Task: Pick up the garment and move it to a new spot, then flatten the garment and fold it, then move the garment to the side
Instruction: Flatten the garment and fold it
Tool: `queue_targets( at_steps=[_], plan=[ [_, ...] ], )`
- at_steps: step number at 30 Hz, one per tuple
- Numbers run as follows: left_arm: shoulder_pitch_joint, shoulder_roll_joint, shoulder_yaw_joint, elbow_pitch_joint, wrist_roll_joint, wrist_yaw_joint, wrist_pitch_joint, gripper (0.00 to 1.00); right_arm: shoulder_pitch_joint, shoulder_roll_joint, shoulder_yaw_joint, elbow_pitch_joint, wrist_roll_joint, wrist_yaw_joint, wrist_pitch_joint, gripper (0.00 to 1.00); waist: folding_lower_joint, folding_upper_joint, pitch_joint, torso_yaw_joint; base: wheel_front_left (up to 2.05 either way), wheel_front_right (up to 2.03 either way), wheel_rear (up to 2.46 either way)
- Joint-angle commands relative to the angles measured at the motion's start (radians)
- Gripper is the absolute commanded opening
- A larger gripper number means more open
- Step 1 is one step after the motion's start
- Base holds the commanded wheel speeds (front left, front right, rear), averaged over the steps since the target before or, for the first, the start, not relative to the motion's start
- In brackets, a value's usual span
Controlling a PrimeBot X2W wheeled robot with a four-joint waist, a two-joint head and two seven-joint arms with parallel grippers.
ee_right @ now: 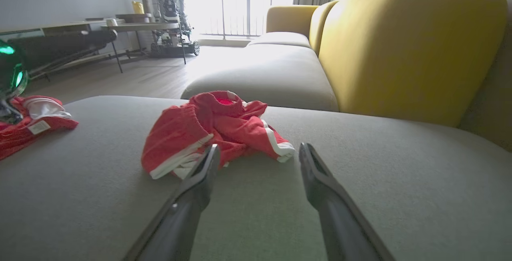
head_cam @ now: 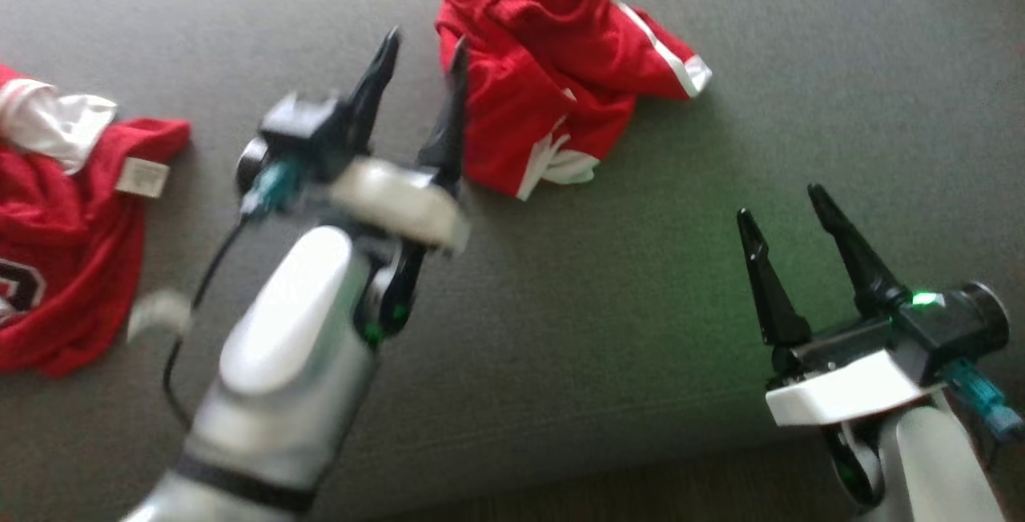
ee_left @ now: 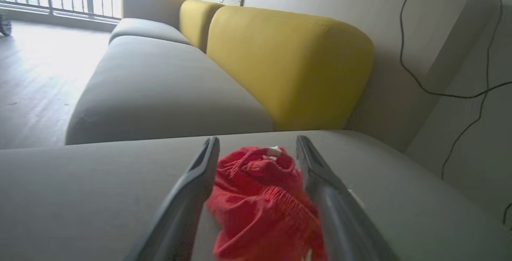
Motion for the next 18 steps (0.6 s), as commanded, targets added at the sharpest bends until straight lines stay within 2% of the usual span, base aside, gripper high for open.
queue_targets(
  at_steps=[1,9,14,15,18],
  plan=[
    [-0.105,0.003,-0.023,0.003,-0.057,-0.001,0.013,1.0,-0.038,-0.007,0.02,-0.039,-0.002,0.0,-0.009,1.0,-0.0004,0.0,0.065,-0.047,0.0,0.0,0.0],
    [-0.338,0.003,-0.201,0.161,-0.261,0.017,0.022,1.0,-0.079,-0.007,0.023,-0.055,0.027,0.0,-0.009,1.0,-0.0004,0.0,0.154,-0.122,0.0,0.0,0.0],
    [-0.452,0.003,-0.272,0.249,-0.409,0.036,0.036,1.0,-0.091,-0.007,0.024,-0.057,0.043,0.0,-0.009,1.0,-0.0004,0.0,0.19,-0.15,0.0,0.0,0.0],
    [-0.452,0.003,-0.272,0.249,-0.409,0.036,0.036,1.0,-0.091,-0.007,0.024,-0.057,0.043,0.0,-0.009,1.0,-0.0004,0.0,0.19,-0.15,0.0,0.0,0.0],
    [-0.516,0.003,-0.31,0.322,-0.465,0.075,0.061,1.0,-0.102,-0.007,0.024,-0.057,0.051,0.0,-0.009,1.0,-0.0004,0.0,0.205,-0.162,0.0,0.0,0.0]
  ],
)
